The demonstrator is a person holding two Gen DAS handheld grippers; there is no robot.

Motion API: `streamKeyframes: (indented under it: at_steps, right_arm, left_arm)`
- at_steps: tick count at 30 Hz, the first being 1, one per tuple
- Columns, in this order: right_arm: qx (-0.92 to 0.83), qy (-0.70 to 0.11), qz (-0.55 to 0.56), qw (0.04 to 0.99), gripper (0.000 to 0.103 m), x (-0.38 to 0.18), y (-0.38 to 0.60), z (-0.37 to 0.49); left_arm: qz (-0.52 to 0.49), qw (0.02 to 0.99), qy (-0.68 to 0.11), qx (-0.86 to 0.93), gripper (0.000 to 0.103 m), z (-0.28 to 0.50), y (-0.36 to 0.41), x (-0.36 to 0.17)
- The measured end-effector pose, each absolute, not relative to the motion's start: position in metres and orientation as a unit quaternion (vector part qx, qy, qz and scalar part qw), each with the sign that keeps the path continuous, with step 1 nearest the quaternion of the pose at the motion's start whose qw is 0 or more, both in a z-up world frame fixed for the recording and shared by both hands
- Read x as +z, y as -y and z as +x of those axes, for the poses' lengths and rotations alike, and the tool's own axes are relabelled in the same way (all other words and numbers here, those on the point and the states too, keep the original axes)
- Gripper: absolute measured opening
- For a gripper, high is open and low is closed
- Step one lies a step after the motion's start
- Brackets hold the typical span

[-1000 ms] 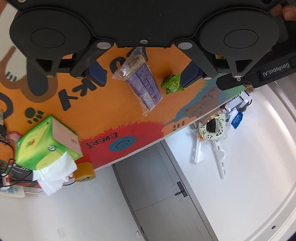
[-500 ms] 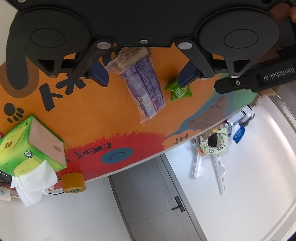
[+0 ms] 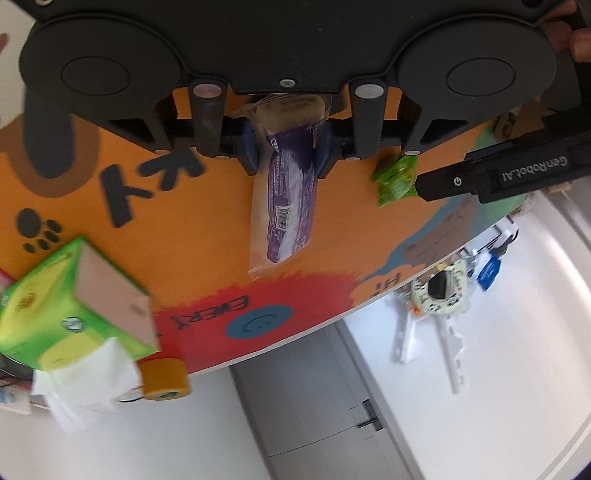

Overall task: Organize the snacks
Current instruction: 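Grasp the green candy with the left tool while the right tool grasps the purple bar, then carry both snacks over the cardboard box and open both tools to drop them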

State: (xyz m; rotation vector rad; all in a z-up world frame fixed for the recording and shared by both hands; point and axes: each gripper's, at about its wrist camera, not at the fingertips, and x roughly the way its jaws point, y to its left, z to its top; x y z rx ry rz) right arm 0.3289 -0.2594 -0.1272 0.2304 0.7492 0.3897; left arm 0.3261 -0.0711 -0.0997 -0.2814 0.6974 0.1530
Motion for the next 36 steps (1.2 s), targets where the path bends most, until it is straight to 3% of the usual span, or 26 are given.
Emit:
streamKeyframes:
  at_steps: [5, 11, 15, 20, 23, 26, 28, 30, 36]
  right_arm:
    - [0.178, -0.362, 0.118, 0.908, 0.034, -0.128, 0.275, 0.328]
    - [0.174, -0.361, 0.106, 0.910, 0.038, -0.127, 0.278, 0.325]
    - [0.175, -0.354, 0.090, 0.914, 0.052, -0.123, 0.264, 0.327]
    - [0.166, -0.347, 0.063, 0.921, 0.066, -0.123, 0.247, 0.330]
    - [0.154, -0.356, 0.050, 0.920, 0.066, -0.129, 0.239, 0.330]
    - [0.142, -0.348, 0.017, 0.926, 0.065, -0.132, 0.228, 0.324]
    - [0.127, -0.343, -0.012, 0.931, 0.057, -0.133, 0.223, 0.321]
    - [0.114, -0.341, -0.030, 0.933, 0.041, -0.133, 0.222, 0.318]
    - [0.135, -0.343, 0.009, 0.930, 0.035, -0.126, 0.233, 0.298]
  left_arm:
    - [-0.123, 0.927, -0.344, 0.084, 0.075, 0.345, 0.080, -0.111]
    - [-0.105, 0.927, -0.347, 0.095, 0.061, 0.357, 0.083, -0.126]
    - [-0.102, 0.927, -0.348, 0.094, 0.034, 0.354, 0.080, -0.125]
    - [-0.109, 0.927, -0.349, 0.084, 0.032, 0.343, 0.073, -0.124]
    - [-0.115, 0.927, -0.349, 0.075, 0.031, 0.333, 0.071, -0.123]
    - [-0.120, 0.927, -0.348, 0.067, 0.031, 0.323, 0.069, -0.121]
    - [-0.123, 0.927, -0.348, 0.065, 0.031, 0.317, 0.068, -0.121]
    - [-0.129, 0.927, -0.347, 0.064, 0.031, 0.310, 0.065, -0.119]
    - [-0.138, 0.931, -0.334, 0.055, 0.031, 0.284, 0.062, -0.109]
